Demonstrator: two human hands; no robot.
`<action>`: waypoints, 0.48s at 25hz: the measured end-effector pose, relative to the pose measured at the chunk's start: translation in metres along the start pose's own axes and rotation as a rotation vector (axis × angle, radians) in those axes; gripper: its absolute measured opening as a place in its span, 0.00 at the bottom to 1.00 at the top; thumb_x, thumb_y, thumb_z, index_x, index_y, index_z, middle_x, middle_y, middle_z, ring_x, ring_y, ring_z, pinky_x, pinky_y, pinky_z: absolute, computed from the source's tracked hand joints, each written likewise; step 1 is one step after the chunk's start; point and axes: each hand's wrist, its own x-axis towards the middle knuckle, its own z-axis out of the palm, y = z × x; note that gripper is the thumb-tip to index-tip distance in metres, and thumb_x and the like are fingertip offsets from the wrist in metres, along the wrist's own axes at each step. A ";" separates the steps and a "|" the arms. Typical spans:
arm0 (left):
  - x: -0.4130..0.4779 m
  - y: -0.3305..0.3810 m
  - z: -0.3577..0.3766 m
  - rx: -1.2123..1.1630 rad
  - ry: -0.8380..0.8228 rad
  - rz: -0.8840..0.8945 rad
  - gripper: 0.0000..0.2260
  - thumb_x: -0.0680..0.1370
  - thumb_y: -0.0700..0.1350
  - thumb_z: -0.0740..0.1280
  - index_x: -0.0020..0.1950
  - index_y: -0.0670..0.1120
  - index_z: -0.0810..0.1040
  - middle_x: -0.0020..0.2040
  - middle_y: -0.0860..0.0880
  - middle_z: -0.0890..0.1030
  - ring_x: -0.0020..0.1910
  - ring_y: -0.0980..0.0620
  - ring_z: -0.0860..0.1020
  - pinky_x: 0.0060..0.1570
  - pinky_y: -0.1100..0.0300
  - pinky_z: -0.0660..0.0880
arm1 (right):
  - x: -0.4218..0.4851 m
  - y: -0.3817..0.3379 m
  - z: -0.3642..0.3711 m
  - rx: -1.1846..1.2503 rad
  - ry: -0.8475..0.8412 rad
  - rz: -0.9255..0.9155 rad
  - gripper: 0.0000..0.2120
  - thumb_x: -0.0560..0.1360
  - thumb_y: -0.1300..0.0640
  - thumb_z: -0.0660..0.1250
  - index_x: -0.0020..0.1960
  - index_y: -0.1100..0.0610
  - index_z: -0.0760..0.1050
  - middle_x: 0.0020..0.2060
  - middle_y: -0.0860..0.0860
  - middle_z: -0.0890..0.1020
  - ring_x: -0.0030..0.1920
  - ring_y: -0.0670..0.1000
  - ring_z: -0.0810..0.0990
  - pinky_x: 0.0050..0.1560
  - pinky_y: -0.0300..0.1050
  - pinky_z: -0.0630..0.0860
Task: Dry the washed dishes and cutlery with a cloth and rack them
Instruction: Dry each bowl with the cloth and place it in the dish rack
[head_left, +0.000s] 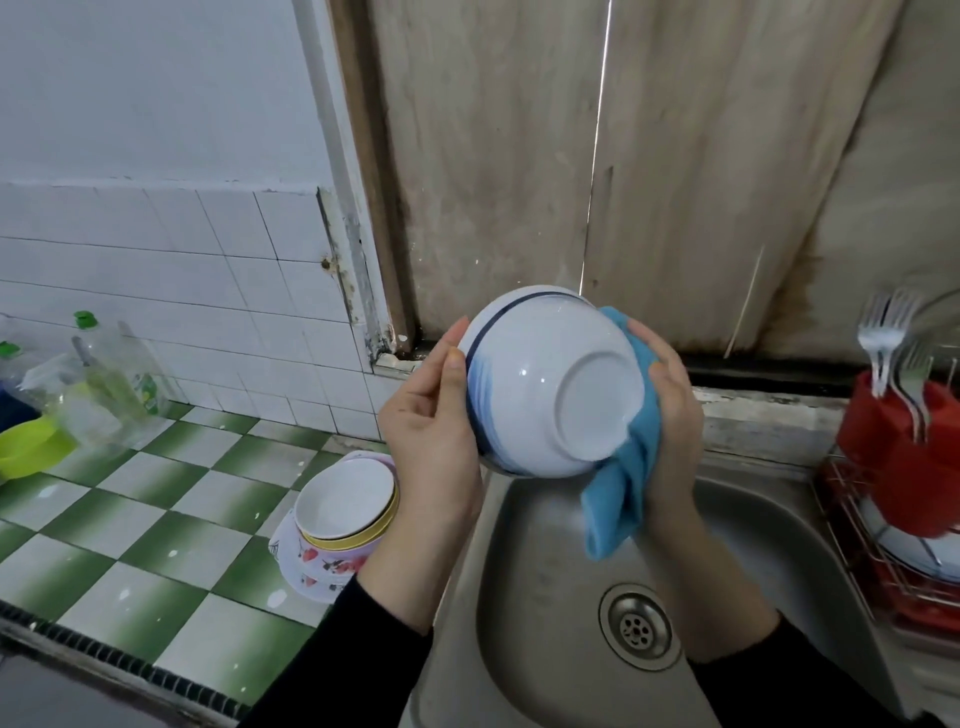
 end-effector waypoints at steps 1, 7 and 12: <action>-0.002 0.001 -0.001 0.072 -0.011 0.092 0.11 0.81 0.38 0.62 0.53 0.50 0.81 0.47 0.60 0.84 0.50 0.61 0.81 0.52 0.64 0.77 | 0.008 -0.009 0.000 -0.011 -0.051 0.055 0.18 0.74 0.55 0.56 0.60 0.56 0.75 0.55 0.50 0.81 0.52 0.43 0.80 0.50 0.36 0.74; -0.007 0.018 -0.009 0.221 -0.031 0.456 0.12 0.80 0.40 0.59 0.56 0.53 0.79 0.50 0.65 0.82 0.54 0.62 0.80 0.54 0.67 0.74 | -0.008 -0.025 0.013 -0.181 -0.246 -0.171 0.22 0.77 0.50 0.54 0.68 0.56 0.70 0.65 0.53 0.77 0.65 0.53 0.76 0.64 0.48 0.73; -0.021 0.033 -0.006 0.318 -0.215 0.545 0.14 0.79 0.37 0.60 0.59 0.52 0.77 0.52 0.69 0.80 0.57 0.65 0.78 0.56 0.71 0.72 | 0.010 -0.033 0.016 -0.210 -0.207 -0.135 0.17 0.76 0.53 0.57 0.62 0.51 0.76 0.61 0.52 0.80 0.63 0.51 0.77 0.65 0.52 0.73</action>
